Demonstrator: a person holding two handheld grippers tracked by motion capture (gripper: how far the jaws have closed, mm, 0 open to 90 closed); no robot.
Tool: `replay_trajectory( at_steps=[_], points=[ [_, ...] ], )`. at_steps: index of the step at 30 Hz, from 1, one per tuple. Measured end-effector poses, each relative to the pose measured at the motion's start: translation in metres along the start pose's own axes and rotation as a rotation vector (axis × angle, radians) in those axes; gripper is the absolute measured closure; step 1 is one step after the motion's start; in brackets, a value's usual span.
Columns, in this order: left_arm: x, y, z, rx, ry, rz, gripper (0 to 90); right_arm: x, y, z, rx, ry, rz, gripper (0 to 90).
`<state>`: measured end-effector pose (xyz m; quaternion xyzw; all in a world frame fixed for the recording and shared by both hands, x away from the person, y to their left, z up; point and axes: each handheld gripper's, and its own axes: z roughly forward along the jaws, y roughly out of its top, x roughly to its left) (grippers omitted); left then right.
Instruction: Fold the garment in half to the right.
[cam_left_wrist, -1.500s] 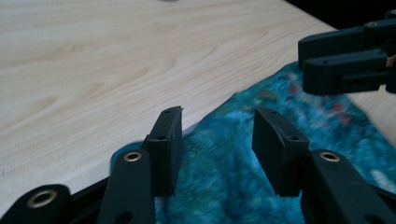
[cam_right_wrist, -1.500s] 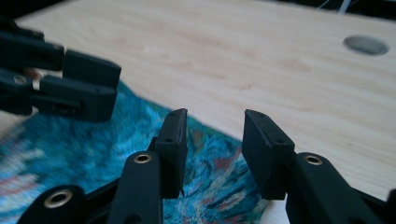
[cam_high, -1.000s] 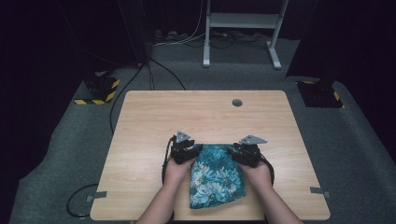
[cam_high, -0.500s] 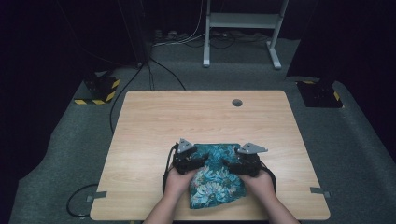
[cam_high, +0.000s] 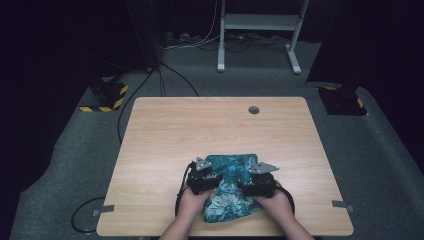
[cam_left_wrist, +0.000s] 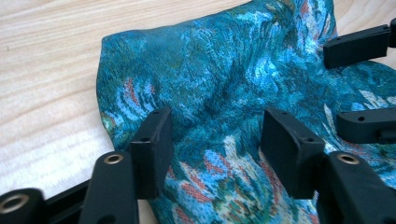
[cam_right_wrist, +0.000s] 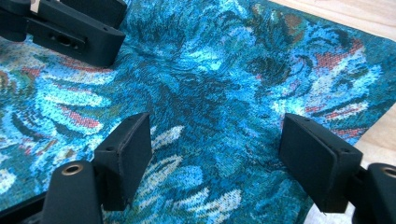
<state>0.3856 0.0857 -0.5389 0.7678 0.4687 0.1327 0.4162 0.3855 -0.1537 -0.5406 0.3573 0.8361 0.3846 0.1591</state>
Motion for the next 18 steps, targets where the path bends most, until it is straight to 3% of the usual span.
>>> replay_trajectory(
  at_steps=[7,10,18],
  points=[
    [0.016,0.018,0.018,-0.004,0.004,0.013,46.8,-0.011,0.009,0.011,-0.007,-0.026,0.026,25.6],
    [0.024,0.025,0.024,-0.002,-0.003,-0.003,46.9,-0.016,0.014,0.017,-0.009,-0.032,0.038,24.8],
    [0.024,0.027,0.026,-0.005,-0.026,0.016,37.8,-0.021,0.02,0.022,-0.008,-0.008,0.061,16.9]
  ],
)
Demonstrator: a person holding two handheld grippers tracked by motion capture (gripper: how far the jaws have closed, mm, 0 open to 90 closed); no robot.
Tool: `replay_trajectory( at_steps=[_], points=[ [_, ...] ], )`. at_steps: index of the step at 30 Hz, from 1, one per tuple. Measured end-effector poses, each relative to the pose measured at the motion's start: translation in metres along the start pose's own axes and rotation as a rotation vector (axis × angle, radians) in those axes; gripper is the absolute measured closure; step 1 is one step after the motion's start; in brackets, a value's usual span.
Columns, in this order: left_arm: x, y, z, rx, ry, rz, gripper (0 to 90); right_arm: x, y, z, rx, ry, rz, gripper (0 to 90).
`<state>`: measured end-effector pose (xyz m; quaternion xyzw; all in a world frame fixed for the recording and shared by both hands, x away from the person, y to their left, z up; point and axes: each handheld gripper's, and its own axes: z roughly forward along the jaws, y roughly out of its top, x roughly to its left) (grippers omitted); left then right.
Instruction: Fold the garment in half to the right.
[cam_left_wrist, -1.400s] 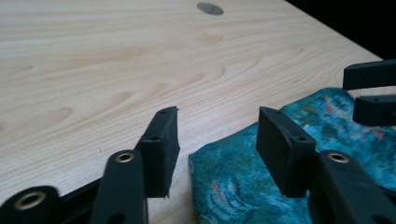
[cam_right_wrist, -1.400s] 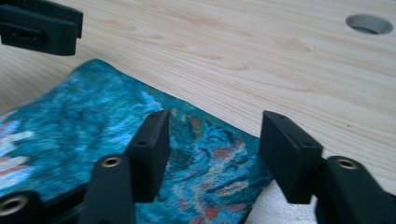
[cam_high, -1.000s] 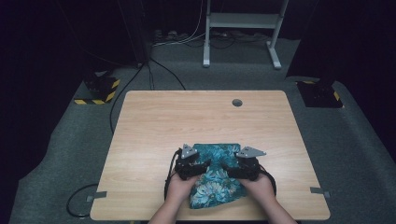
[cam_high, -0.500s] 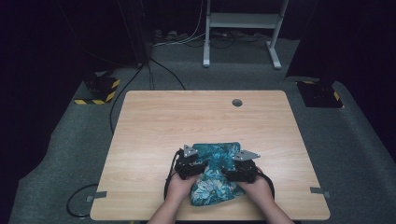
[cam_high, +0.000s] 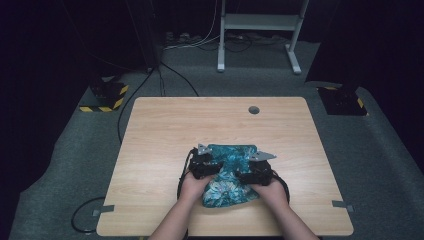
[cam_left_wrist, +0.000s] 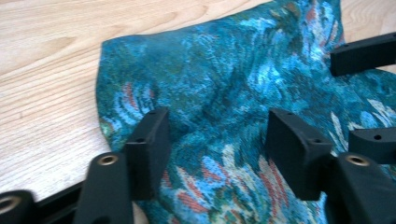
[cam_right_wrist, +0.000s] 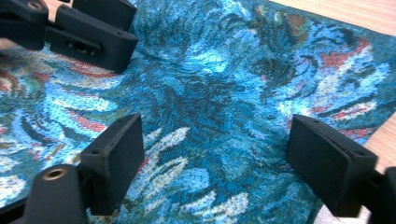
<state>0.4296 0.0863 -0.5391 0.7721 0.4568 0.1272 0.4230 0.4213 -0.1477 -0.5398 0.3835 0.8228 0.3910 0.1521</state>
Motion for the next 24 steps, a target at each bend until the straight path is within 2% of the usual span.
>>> replay_trajectory(
  at_steps=[6,15,24],
  points=[
    [-0.007,-0.002,-0.007,-0.024,-0.019,0.033,26.6,0.004,0.0,-0.007,-0.016,0.011,0.002,9.9],
    [-0.012,0.002,-0.019,-0.057,-0.039,0.041,11.5,0.005,0.001,-0.015,-0.05,0.006,0.016,2.9],
    [-0.013,0.001,-0.037,-0.093,-0.068,0.046,6.3,0.006,0.001,-0.032,-0.099,-0.005,0.007,0.0]
  ],
)
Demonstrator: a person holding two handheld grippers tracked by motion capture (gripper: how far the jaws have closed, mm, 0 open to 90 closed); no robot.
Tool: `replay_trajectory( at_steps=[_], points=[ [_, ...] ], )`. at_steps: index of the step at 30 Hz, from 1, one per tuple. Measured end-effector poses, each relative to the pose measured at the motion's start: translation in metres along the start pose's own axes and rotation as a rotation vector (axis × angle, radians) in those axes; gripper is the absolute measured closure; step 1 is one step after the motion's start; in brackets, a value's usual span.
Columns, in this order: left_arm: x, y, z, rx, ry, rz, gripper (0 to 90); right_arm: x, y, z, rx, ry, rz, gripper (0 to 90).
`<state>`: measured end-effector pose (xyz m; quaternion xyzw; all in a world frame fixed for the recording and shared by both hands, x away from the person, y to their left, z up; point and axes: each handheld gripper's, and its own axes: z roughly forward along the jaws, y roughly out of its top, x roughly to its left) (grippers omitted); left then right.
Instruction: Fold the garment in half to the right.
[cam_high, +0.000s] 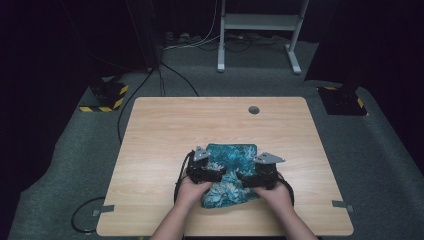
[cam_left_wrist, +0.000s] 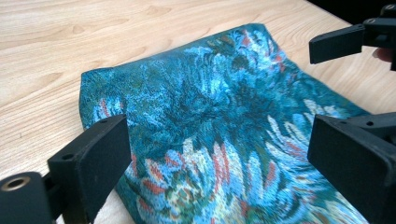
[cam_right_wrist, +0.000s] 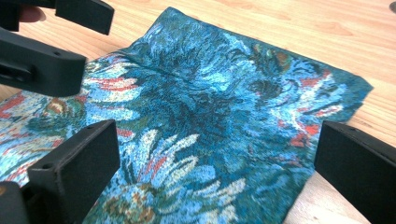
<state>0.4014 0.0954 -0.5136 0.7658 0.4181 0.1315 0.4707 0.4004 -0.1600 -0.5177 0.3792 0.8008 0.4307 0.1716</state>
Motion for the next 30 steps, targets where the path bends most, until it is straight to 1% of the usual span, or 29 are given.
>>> replay_trajectory(
  at_steps=[3,7,8,9,11,12,14,15,17,18,19,21,26,27,29,30],
  points=[
    [0.001,-0.001,-0.005,-0.005,0.001,0.0,6.1,-0.001,-0.002,-0.004,-0.004,-0.002,-0.006,0.0],
    [0.003,-0.006,-0.016,-0.003,0.009,0.007,6.0,-0.003,-0.008,-0.014,-0.017,-0.011,-0.012,0.0],
    [0.003,-0.006,-0.016,-0.003,0.009,0.007,6.0,-0.004,-0.009,-0.017,-0.02,-0.014,-0.013,0.0],
    [0.004,-0.007,-0.02,-0.004,0.009,0.006,6.0,-0.004,-0.009,-0.017,-0.02,-0.014,-0.013,0.0],
    [0.007,-0.011,-0.03,-0.01,0.016,0.009,5.9,-0.008,-0.015,-0.024,-0.029,-0.021,-0.004,0.0],
    [0.007,-0.011,-0.03,-0.01,0.016,0.009,5.9,-0.008,-0.015,-0.024,-0.029,-0.021,-0.004,0.0],
    [0.011,-0.015,-0.042,-0.017,0.026,0.016,5.9,-0.011,-0.021,-0.032,-0.03,-0.031,-0.002,0.0],
    [0.011,-0.015,-0.042,-0.017,0.026,0.016,5.9,-0.011,-0.021,-0.032,-0.03,-0.031,-0.002,0.0],
    [0.015,-0.021,-0.054,-0.023,0.039,0.019,5.9,-0.014,-0.028,-0.04,-0.028,-0.041,-0.004,0.0],
    [0.015,-0.021,-0.054,-0.023,0.039,0.019,5.9,-0.014,-0.028,-0.04,-0.028,-0.041,-0.004,0.0],
    [0.018,-0.025,-0.061,-0.025,0.05,0.024,5.9,-0.016,-0.033,-0.046,-0.03,-0.049,-0.001,0.0],
    [0.021,-0.03,-0.068,-0.02,0.071,0.034,5.9,-0.019,-0.037,-0.053,-0.032,-0.059,0.003,0.0],
    [0.032,-0.047,-0.086,-0.009,0.102,0.025,5.5,-0.027,-0.047,-0.068,-0.027,-0.088,0.011,0.0],
    [0.032,-0.047,-0.086,-0.009,0.102,0.025,5.5,-0.027,-0.047,-0.068,-0.027,-0.088,0.011,0.0],
    [0.038,-0.056,-0.096,0.005,0.124,0.032,5.2,-0.033,-0.054,-0.078,-0.025,-0.107,0.018,0.0],
    [0.038,-0.056,-0.096,0.005,0.124,0.032,5.2,-0.033,-0.054,-0.078,-0.025,-0.107,0.018,0.0]
  ],
)
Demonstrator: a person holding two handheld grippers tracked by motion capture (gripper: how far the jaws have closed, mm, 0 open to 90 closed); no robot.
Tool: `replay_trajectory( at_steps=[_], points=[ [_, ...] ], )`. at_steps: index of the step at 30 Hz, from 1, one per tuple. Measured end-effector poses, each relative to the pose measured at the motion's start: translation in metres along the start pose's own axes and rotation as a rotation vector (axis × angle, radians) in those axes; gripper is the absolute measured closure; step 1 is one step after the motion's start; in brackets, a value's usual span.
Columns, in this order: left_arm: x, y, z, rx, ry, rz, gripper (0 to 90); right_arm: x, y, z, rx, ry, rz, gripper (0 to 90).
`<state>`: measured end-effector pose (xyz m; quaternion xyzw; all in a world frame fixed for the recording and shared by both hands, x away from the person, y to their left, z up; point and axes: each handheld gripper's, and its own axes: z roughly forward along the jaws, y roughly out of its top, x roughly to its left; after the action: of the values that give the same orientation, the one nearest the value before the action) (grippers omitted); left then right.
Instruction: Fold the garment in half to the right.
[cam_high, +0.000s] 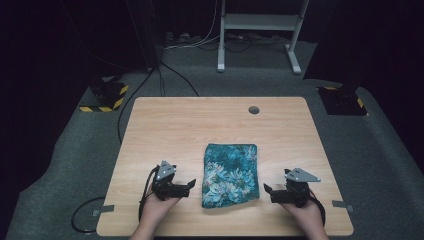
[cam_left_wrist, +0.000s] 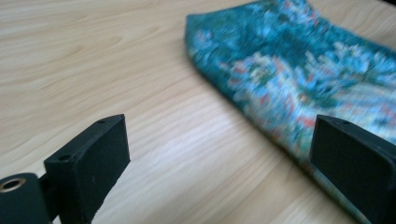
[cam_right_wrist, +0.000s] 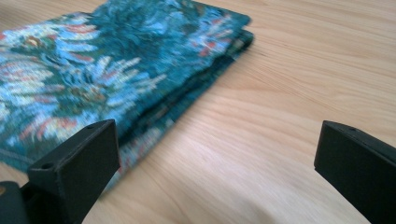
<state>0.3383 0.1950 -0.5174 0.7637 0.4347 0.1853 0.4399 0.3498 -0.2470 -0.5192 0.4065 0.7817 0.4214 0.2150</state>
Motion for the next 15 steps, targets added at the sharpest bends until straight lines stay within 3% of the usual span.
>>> replay_trajectory(
  at_steps=[3,9,13,14,15],
  points=[
    [0.009,-0.009,-0.015,-0.01,0.031,-0.002,5.2,-0.008,-0.009,-0.012,0.008,-0.025,0.011,0.0],
    [0.015,-0.017,-0.023,-0.009,0.058,-0.002,3.8,-0.016,-0.021,-0.022,0.036,-0.057,0.024,0.0],
    [0.016,-0.03,-0.025,0.035,0.081,0.016,3.1,-0.02,-0.033,-0.03,0.087,-0.089,0.009,0.0],
    [0.015,-0.039,-0.024,0.087,0.108,0.035,3.1,-0.022,-0.039,-0.033,0.108,-0.098,0.006,0.0],
    [0.015,-0.039,-0.024,0.087,0.108,0.035,2.9,-0.022,-0.039,-0.033,0.108,-0.098,0.006,0.0]
  ],
)
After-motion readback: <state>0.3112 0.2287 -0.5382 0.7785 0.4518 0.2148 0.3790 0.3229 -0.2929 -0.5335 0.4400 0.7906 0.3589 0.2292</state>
